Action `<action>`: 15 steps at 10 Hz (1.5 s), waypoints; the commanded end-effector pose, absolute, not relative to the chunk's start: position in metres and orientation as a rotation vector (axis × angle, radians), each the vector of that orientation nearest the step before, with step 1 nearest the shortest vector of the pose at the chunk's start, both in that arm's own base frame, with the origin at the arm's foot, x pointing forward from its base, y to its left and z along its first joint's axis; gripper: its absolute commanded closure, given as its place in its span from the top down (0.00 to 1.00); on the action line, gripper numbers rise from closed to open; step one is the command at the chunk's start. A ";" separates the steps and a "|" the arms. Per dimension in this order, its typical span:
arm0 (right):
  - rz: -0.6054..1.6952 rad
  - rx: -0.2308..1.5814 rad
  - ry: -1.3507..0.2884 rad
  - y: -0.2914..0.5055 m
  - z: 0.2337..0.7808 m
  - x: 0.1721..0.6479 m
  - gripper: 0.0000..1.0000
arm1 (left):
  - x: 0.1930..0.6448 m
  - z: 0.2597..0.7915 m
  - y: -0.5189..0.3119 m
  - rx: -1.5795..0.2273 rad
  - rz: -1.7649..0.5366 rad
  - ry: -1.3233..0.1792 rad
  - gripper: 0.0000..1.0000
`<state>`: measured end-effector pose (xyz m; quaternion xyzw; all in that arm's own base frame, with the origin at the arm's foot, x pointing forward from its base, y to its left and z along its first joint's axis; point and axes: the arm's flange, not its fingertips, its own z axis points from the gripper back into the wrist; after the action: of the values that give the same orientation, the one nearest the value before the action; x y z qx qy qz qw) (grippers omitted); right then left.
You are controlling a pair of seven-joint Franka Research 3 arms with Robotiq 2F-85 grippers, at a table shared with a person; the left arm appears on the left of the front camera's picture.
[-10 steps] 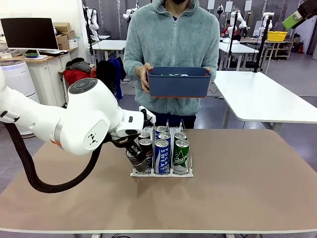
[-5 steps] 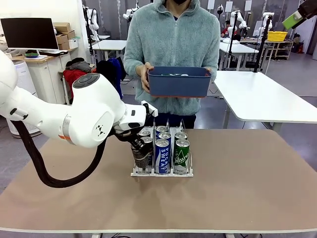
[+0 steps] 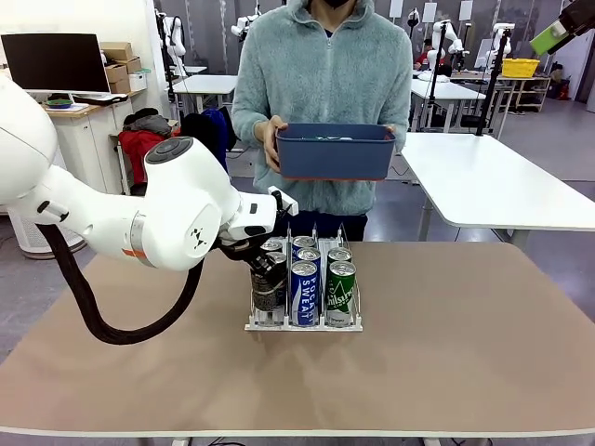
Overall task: Fill the beverage cans into the dispenser.
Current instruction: Place the picked Pepsi coke in the line of the Automatic Can Dispenser with the same cans.
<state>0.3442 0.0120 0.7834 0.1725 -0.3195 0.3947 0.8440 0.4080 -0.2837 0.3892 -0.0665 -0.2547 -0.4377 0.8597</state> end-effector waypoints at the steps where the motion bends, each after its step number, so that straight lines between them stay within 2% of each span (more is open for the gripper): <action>1: 0.836 0.369 -0.672 0.013 0.782 0.344 1.00 | 0.425 0.393 -0.277 -0.143 -0.926 -0.605 0.58; 3: 0.836 0.369 -0.672 0.013 0.782 0.344 1.00 | 0.428 0.392 -0.277 -0.149 -0.922 -0.606 0.58; 13: 0.836 0.369 -0.672 0.013 0.782 0.344 1.00 | 0.420 0.354 -0.279 -0.296 -0.911 -0.402 0.58; 14: 0.836 0.369 -0.672 0.013 0.782 0.344 1.00 | 0.422 0.359 -0.281 -0.240 -0.868 -0.469 0.58; 15: 0.836 0.369 -0.672 0.013 0.782 0.344 1.00 | 0.422 0.359 -0.281 -0.240 -0.868 -0.469 0.58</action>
<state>0.3442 0.0120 0.7834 0.1725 -0.3195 0.3947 0.8440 0.4242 -0.2794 0.3588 -0.1174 -0.2218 -0.4180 0.8731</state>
